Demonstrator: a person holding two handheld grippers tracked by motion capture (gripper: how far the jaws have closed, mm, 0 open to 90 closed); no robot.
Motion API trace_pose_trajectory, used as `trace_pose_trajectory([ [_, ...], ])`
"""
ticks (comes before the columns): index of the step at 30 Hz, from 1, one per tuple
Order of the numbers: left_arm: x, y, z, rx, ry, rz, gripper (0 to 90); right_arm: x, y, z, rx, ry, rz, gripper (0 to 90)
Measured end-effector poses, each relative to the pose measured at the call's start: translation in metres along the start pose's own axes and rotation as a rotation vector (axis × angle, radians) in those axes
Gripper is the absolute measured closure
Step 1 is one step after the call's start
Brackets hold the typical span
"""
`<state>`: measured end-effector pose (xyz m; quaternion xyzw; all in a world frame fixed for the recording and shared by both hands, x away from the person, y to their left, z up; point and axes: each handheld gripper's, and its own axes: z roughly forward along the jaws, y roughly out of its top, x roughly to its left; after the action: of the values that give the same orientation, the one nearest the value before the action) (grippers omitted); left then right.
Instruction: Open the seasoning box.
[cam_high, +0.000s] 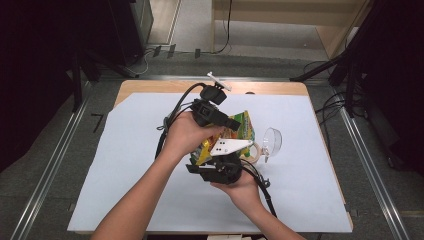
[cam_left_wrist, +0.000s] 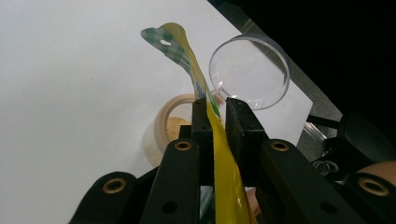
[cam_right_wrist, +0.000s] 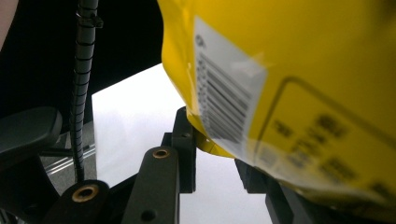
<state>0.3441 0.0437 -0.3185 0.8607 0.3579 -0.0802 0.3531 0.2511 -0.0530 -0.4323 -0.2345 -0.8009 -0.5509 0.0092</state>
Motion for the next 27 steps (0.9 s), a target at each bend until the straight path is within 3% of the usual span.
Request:
trace_pose_trajectory([
  [27,0.0009,-0.0008,-0.0018,-0.023,-0.002,0.003,83.0,-0.0015,0.0006,-0.0005,0.010,-0.015,-0.028,72.9],
])
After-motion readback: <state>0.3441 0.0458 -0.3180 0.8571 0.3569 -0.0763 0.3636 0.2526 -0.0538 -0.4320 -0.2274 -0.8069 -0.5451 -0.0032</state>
